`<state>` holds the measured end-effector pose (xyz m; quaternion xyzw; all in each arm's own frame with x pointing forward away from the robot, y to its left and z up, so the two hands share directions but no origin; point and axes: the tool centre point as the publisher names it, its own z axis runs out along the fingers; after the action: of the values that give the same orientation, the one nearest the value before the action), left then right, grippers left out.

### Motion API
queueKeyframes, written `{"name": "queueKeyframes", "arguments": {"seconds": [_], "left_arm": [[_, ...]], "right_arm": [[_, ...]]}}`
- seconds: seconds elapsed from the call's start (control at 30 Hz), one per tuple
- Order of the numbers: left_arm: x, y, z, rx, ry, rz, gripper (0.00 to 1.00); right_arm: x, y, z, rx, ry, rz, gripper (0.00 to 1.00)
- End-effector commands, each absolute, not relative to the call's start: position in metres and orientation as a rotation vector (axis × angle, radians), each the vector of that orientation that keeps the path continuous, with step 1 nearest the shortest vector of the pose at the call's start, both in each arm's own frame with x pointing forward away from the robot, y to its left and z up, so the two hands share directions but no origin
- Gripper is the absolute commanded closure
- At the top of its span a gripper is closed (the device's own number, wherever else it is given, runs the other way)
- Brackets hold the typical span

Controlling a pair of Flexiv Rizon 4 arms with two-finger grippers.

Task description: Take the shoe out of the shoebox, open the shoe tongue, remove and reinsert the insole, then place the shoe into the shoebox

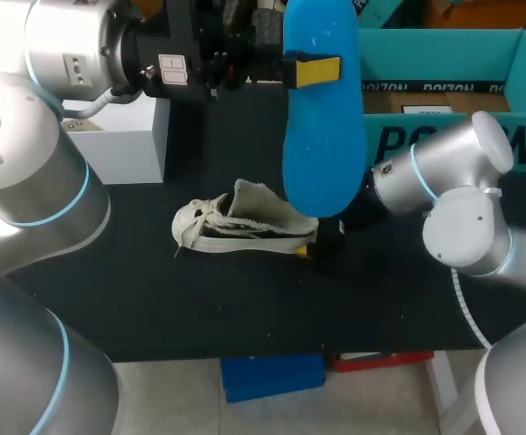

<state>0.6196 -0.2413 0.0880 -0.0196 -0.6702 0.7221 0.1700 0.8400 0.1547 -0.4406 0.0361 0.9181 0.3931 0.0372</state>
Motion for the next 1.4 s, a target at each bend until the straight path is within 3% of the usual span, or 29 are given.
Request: {"name": "queueKeyframes", "arguments": {"seconds": [0.03,0.57,1.4], "left_arm": [[0.619,-0.243,0.088,-0.053,-1.907,2.053,1.0],[0.619,-0.243,0.088,-0.053,-1.907,2.053,1.0],[0.619,-0.243,0.088,-0.053,-1.907,2.053,1.0]], "right_arm": [[0.839,0.154,-0.448,0.111,2.757,1.327,0.0],[0.838,0.143,-0.445,0.162,2.728,1.369,0.0],[0.858,0.158,-0.385,0.238,3.182,0.273,0.0]]}}
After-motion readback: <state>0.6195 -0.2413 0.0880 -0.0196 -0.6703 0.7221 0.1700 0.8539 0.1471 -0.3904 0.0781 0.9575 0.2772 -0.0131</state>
